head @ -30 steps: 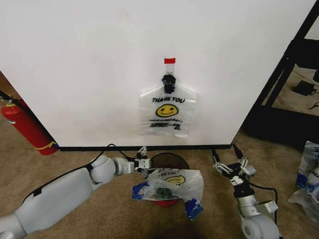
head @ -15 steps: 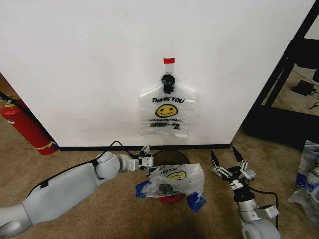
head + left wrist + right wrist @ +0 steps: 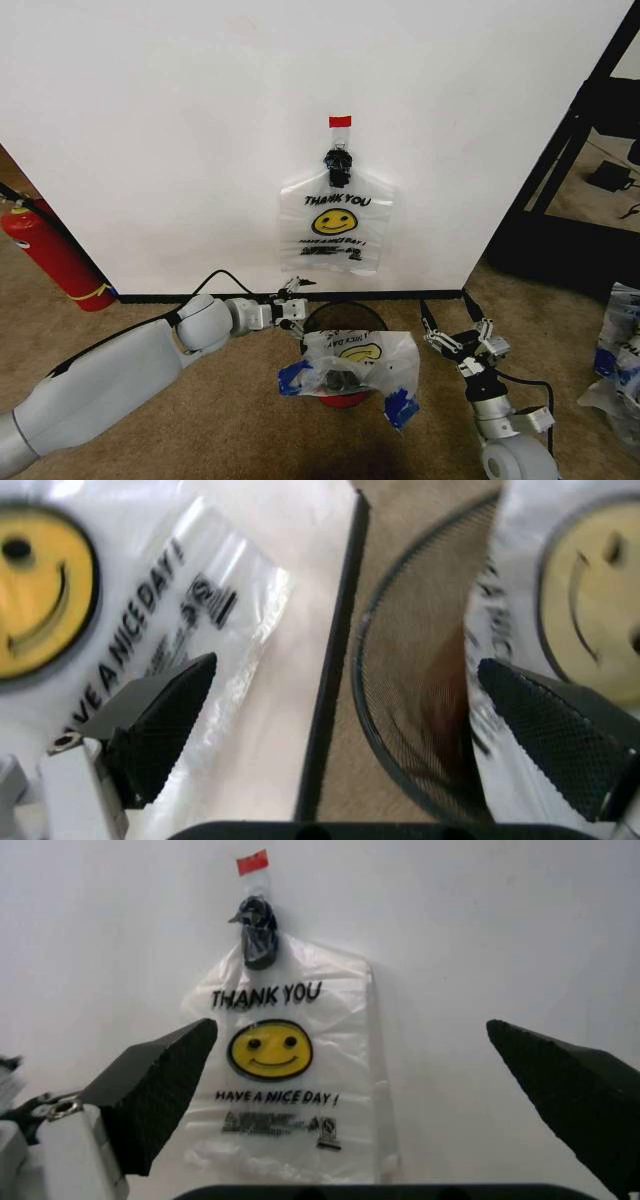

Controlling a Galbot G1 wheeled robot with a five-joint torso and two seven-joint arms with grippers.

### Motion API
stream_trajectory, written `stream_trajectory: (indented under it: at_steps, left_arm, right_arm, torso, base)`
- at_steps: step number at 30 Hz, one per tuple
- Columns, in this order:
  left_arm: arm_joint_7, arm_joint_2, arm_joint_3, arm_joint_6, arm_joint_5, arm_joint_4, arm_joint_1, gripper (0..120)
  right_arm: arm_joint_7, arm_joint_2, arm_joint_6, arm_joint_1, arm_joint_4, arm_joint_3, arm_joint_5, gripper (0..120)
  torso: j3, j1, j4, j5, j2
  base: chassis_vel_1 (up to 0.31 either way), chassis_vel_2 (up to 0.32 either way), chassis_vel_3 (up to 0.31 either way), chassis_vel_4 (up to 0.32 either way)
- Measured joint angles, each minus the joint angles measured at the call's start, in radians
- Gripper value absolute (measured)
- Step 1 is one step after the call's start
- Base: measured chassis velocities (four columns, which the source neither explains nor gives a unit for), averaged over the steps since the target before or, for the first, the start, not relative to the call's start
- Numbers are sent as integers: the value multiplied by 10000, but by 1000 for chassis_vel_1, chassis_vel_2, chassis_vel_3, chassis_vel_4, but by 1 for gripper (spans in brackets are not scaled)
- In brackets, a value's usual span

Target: Pick up the garbage bag from the wall and place it over the trash bin.

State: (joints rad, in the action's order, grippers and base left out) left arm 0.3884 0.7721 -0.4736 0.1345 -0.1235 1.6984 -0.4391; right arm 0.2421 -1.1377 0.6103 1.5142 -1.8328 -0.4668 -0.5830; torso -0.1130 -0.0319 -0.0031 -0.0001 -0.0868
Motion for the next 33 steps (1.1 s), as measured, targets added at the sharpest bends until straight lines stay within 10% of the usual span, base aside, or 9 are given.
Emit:
stream_trajectory:
  at_steps: [12, 24, 33]
  left_arm:
    - [-2878, 1395, -890, 4383, -5692, -1063, 942, 100]
    - [-3377, 2819, -1376, 6077, -6135, -2420, 1802, 97]
    - [-3435, 3331, -1790, 6105, -5991, -3129, 2009, 67]
  right_arm:
    - [20, -14, 81, 404, -337, -271, 224, 100]
    - [11, -76, 246, 681, -358, -341, 253, 100]
    - [55, -87, 332, 952, -580, -373, 408, 100]
  torso:
    - [1, 0, 2, 1, 0]
    - [1, 0, 1, 3, 0]
    - [1, 0, 0, 2, -2]
  base:
    - [0, 0, 0, 0]
    - [0, 0, 0, 0]
    - [0, 0, 0, 0]
